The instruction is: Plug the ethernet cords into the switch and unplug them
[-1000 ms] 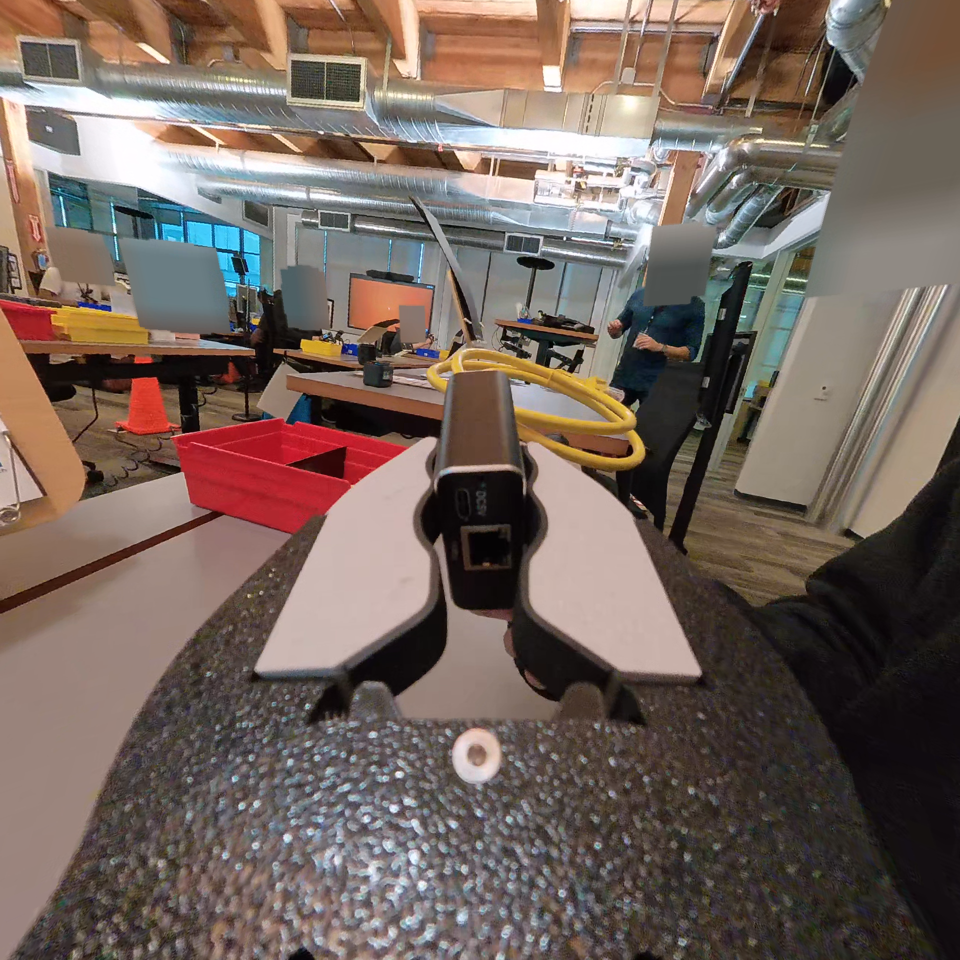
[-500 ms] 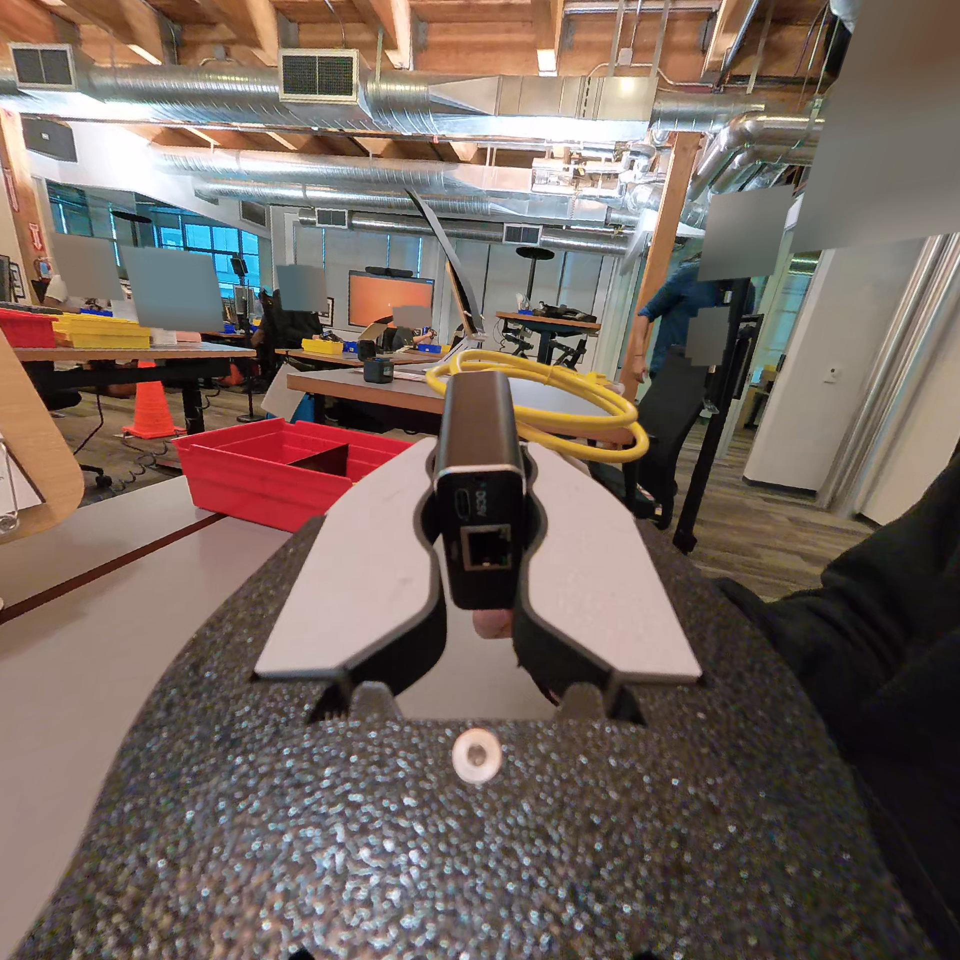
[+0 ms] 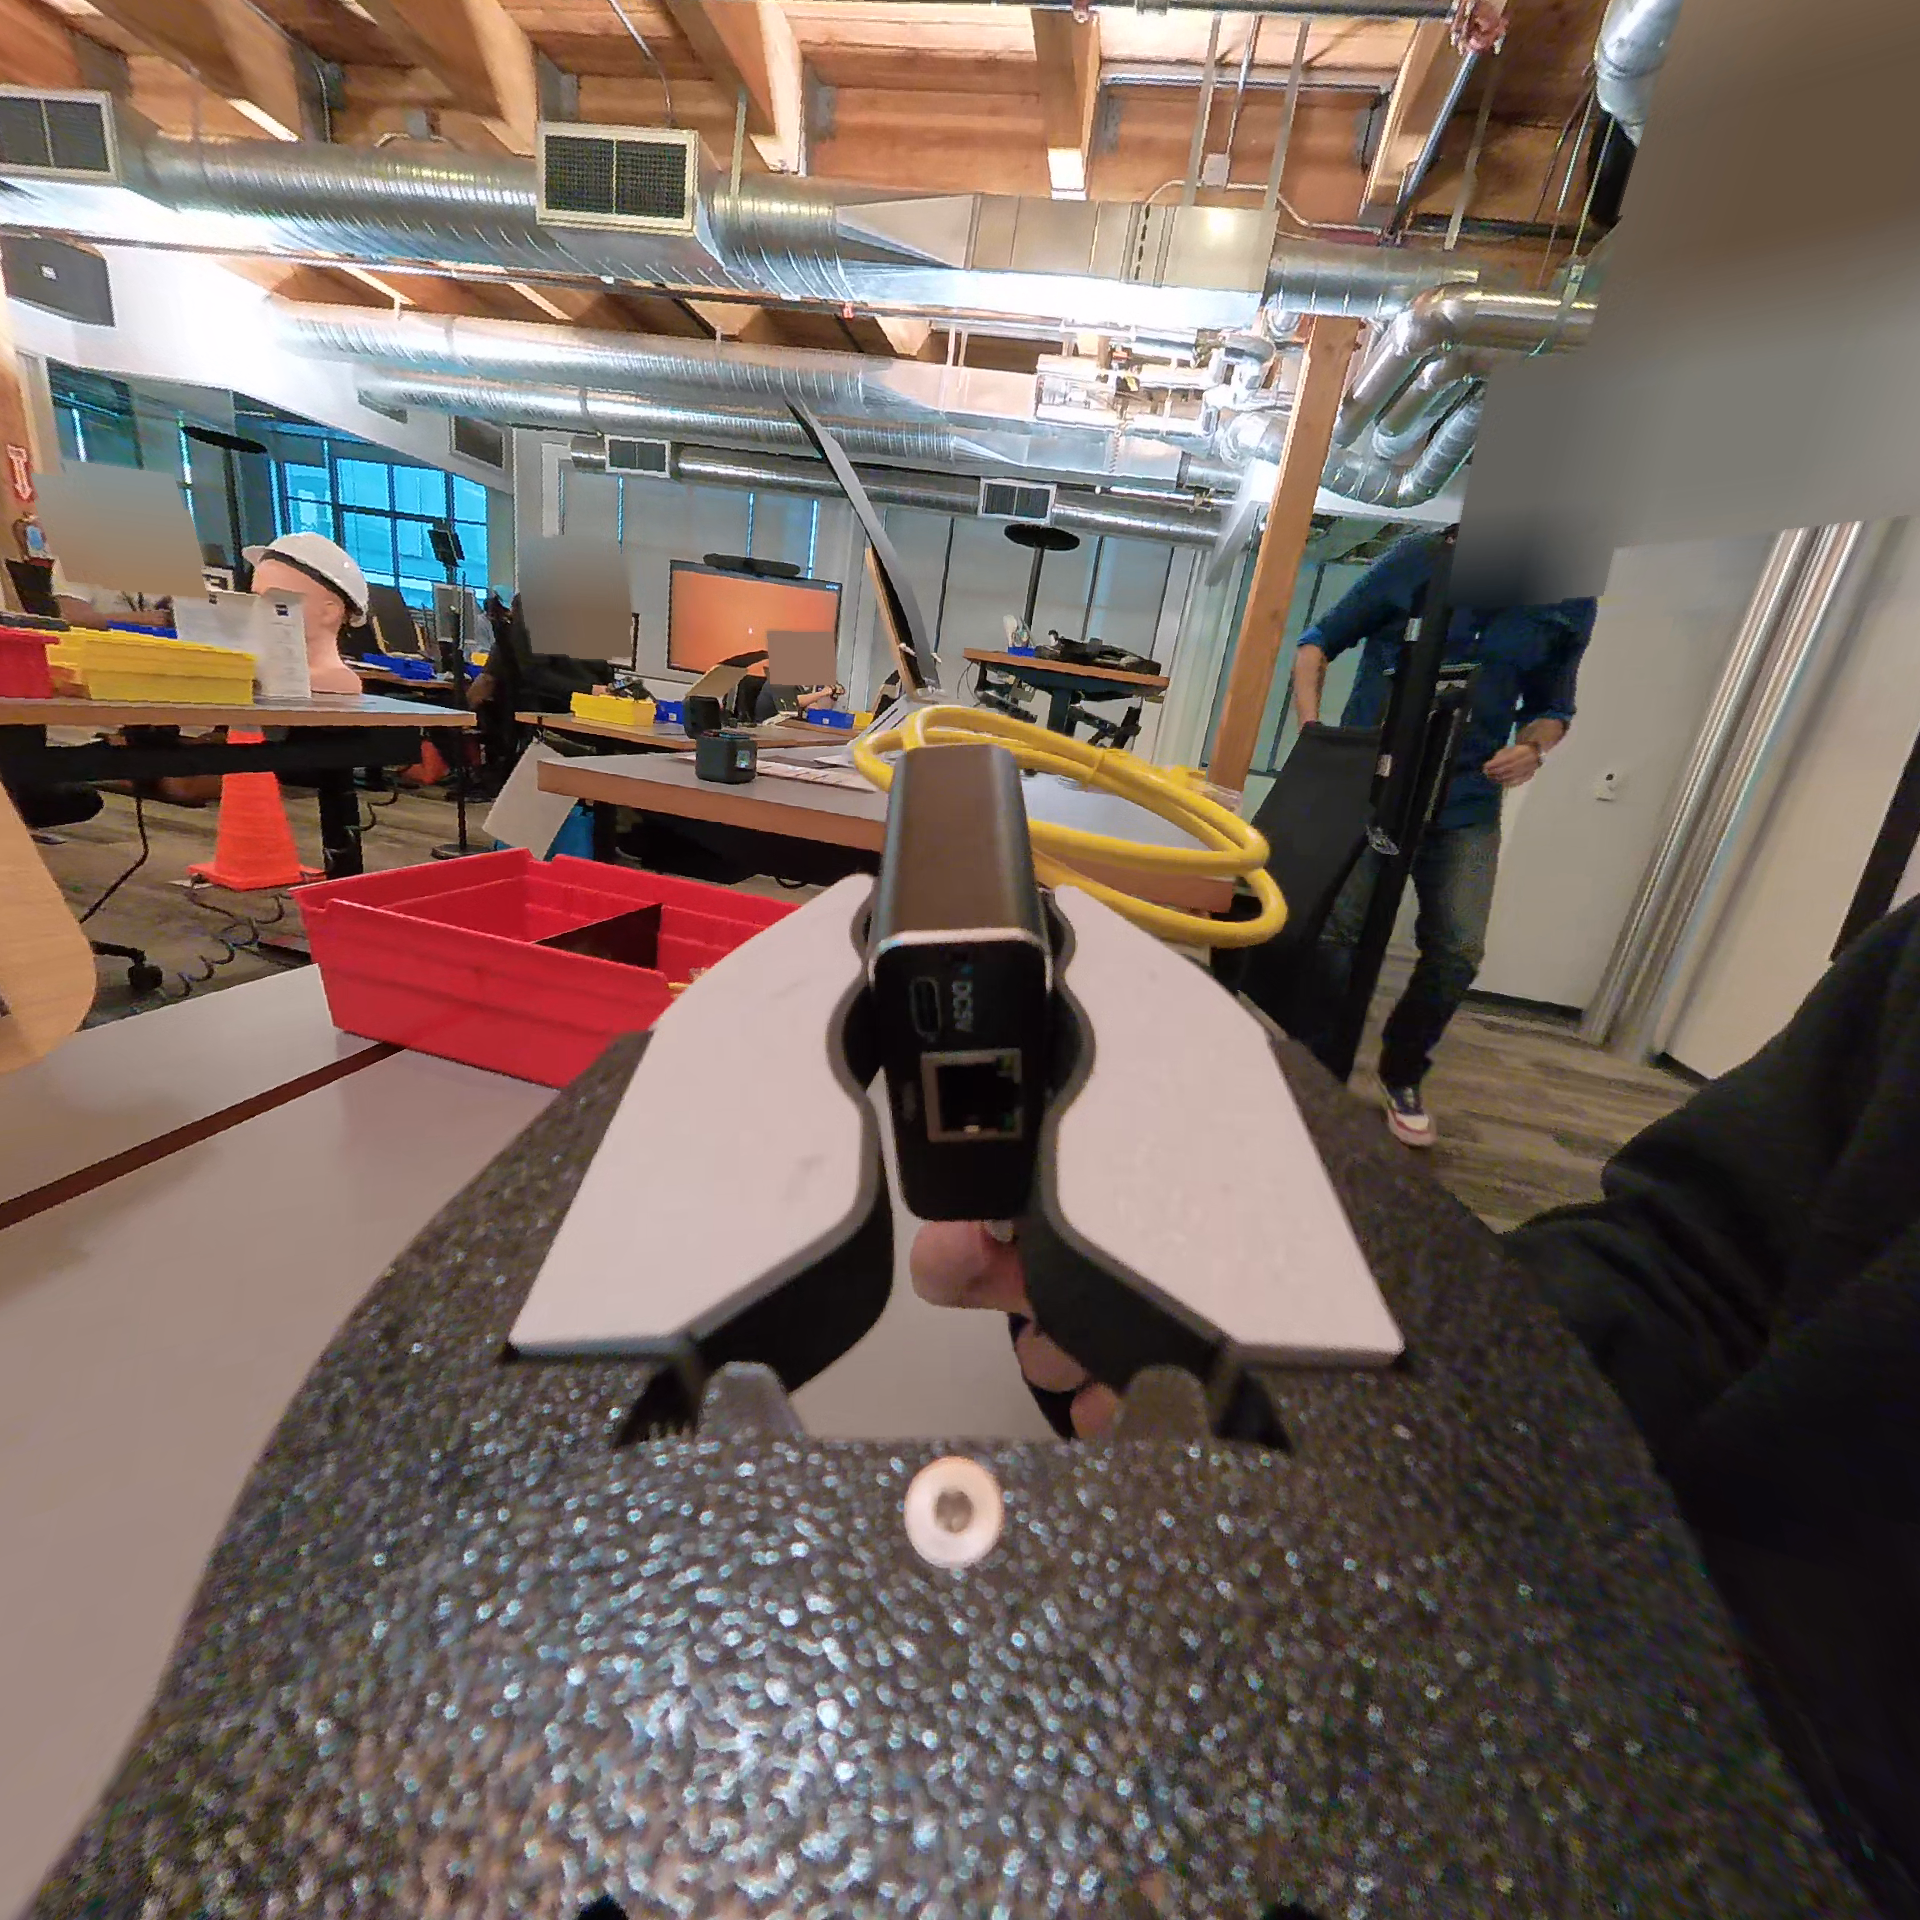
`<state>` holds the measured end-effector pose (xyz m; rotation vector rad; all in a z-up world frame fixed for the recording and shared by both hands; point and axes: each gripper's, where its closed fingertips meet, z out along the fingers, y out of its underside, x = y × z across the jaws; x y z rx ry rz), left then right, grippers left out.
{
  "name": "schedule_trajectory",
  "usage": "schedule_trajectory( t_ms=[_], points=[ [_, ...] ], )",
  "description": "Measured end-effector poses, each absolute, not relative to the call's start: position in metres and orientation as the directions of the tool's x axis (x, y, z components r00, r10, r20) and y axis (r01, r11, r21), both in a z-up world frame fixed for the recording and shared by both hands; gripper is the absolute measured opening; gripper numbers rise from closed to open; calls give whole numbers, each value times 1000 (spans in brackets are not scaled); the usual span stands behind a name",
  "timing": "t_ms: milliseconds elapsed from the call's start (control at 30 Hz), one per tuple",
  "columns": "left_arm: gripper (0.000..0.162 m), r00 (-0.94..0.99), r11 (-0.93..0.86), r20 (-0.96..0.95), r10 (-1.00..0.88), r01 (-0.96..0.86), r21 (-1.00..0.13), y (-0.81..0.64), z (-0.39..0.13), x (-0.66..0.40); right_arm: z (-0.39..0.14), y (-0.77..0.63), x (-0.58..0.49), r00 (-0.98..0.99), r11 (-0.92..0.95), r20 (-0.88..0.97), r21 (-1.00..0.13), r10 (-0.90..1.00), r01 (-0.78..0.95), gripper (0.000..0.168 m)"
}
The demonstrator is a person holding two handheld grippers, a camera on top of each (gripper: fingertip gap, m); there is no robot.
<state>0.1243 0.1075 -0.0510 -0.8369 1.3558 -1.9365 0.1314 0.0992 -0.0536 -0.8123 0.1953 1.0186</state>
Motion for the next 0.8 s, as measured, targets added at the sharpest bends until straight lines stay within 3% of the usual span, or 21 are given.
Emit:
schedule_trajectory(
  t_ms=[333, 800],
  points=[
    [26, -663, -383, 201, -721, 139, -913, 100, -40, 119, -40, 92, 125, 633, 377, -383, -559, 673, -739, 17],
    [26, -622, -309, 126, -773, 196, -931, 93, -31, 115, -31, 85, 122, 711, 456, -333, -584, 619, -671, 16]
  ],
)
